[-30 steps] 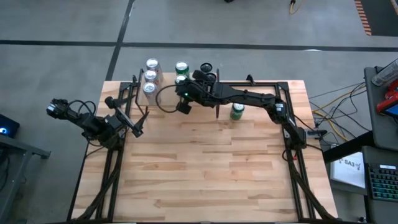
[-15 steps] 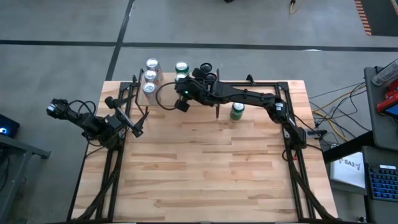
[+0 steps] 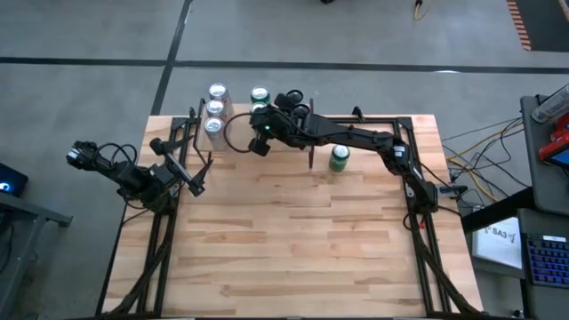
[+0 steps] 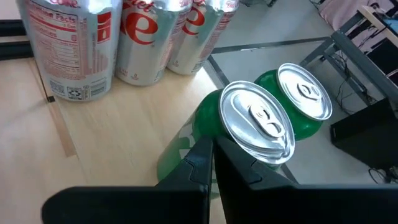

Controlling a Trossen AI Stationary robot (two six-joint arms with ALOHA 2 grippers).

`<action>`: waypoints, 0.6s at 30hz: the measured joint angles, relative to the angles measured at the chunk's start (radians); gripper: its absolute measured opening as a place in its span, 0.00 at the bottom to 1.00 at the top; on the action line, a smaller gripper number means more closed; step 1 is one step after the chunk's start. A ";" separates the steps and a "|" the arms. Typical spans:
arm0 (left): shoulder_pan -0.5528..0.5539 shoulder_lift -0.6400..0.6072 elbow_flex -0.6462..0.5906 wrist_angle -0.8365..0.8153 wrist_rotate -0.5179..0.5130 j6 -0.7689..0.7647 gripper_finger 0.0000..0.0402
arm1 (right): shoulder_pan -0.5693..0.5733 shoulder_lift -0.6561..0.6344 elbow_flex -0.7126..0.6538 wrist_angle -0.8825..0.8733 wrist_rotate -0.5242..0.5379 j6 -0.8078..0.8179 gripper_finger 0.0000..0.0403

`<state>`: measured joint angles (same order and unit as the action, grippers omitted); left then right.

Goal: Place canned beverage on shelf
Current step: Put the bottom green soda can aligned with the other soda cans on the shelf, then adjust the white-blue soda cans on the shelf

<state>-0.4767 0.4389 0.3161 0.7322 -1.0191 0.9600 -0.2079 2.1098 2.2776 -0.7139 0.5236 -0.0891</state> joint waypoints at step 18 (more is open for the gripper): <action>0.000 0.027 0.000 -0.018 0.066 -0.029 0.93 | 0.102 -0.068 0.077 -0.102 0.001 0.028 0.02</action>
<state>-0.4767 0.4659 0.3161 0.7145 -0.9535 0.9310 -0.1057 2.0415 2.3543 -0.8162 0.5243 -0.0613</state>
